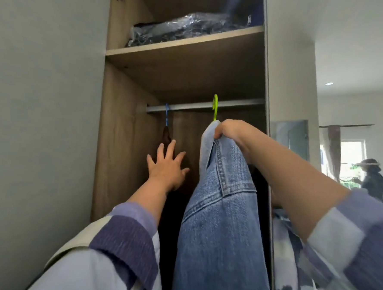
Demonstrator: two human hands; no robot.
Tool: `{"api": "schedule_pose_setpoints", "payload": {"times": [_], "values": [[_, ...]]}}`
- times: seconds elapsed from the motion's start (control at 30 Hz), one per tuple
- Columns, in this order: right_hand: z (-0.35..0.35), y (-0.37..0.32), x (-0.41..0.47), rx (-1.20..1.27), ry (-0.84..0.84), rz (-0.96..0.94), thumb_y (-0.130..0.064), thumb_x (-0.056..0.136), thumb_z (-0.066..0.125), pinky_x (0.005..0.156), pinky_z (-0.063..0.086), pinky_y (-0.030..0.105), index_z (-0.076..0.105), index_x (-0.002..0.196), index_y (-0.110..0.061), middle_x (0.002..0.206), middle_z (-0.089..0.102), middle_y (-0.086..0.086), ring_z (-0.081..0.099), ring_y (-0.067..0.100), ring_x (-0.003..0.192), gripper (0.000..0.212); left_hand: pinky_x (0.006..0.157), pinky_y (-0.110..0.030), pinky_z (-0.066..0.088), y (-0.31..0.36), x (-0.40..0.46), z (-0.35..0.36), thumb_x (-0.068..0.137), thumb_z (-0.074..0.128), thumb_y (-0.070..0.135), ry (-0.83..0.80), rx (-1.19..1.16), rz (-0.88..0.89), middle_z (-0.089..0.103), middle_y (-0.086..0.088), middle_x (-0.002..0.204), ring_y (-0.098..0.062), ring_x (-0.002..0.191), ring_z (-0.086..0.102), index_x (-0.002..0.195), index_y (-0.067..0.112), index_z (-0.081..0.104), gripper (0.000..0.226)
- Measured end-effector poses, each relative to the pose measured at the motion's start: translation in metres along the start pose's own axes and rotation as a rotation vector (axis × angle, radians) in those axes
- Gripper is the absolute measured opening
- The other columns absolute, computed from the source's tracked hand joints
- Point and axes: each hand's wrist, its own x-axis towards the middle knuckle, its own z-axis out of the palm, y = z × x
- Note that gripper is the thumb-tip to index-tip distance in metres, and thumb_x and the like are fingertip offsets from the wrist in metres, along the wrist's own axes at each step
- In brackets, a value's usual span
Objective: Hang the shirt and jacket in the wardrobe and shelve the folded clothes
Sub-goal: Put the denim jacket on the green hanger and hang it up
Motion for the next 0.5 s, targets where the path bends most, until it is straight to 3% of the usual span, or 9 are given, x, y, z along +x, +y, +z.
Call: {"api": "schedule_pose_setpoints", "payload": {"times": [0.07,0.1,0.17,0.23,0.3,0.37,0.5], "values": [[0.008,-0.009,0.026,0.037,0.047,-0.007,-0.009,0.097,0.041,0.066,0.048,0.035,0.043,0.129,0.002,0.086,0.053,0.016,0.055,0.028,0.079,0.034,0.113,-0.062,0.009,-0.006,0.021,-0.004,0.095,0.037,0.052,0.011,-0.012,-0.046,-0.015,0.004,0.158,-0.033,0.145,-0.010,0.147,0.037,0.020,0.057],[0.013,-0.012,0.038,0.021,0.065,-0.011,-0.011,0.099,0.038,0.071,0.050,0.038,0.041,0.132,0.002,0.094,0.056,0.019,0.057,0.031,0.085,0.036,0.112,-0.061,0.013,-0.008,0.027,-0.006,0.095,0.037,0.053,0.009,-0.022,-0.067,-0.015,0.004,0.158,-0.034,0.145,-0.007,0.147,0.037,0.022,0.056],[0.026,-0.014,0.070,0.036,0.104,-0.018,-0.018,0.101,0.034,0.094,0.045,0.039,0.038,0.137,0.003,0.125,0.054,0.022,0.055,0.035,0.113,0.041,0.106,-0.056,0.027,-0.013,0.039,-0.006,0.094,0.041,0.051,0.082,-0.038,-0.103,-0.009,0.001,0.159,-0.037,0.142,0.011,0.142,0.034,0.033,0.051],[0.034,-0.012,0.099,0.011,0.161,-0.038,-0.023,0.099,0.038,0.097,0.044,0.036,0.043,0.134,0.001,0.132,0.053,0.018,0.054,0.032,0.118,0.043,0.091,-0.048,0.043,-0.022,0.048,-0.002,0.093,0.051,0.034,0.228,-0.108,-0.139,0.008,-0.006,0.156,-0.038,0.126,0.040,0.133,0.025,0.042,0.042],[0.041,-0.009,0.121,-0.052,0.204,-0.081,-0.026,0.097,0.042,0.095,0.047,0.035,0.047,0.133,0.000,0.131,0.054,0.016,0.056,0.032,0.117,0.044,0.079,-0.044,0.048,-0.035,0.053,0.005,0.087,0.056,0.011,0.295,-0.219,-0.148,0.032,-0.012,0.143,-0.038,0.106,0.056,0.130,0.019,0.042,0.046],[0.044,-0.009,0.140,-0.092,0.241,-0.115,-0.026,0.097,0.042,0.098,0.047,0.037,0.050,0.131,-0.001,0.132,0.055,0.017,0.055,0.033,0.119,0.043,0.077,-0.044,0.050,-0.044,0.056,0.012,0.080,0.055,0.002,0.318,-0.256,-0.087,0.046,-0.011,0.128,-0.037,0.101,0.059,0.130,0.021,0.041,0.055],[0.056,-0.012,0.168,-0.153,0.266,-0.163,-0.016,0.096,0.042,0.102,0.044,0.040,0.046,0.132,0.001,0.136,0.051,0.019,0.051,0.034,0.124,0.040,0.067,-0.037,0.045,-0.057,0.061,0.027,0.081,0.053,0.002,0.362,-0.194,-0.028,0.043,-0.001,0.132,-0.032,0.096,0.061,0.133,0.027,0.037,0.060]]}}
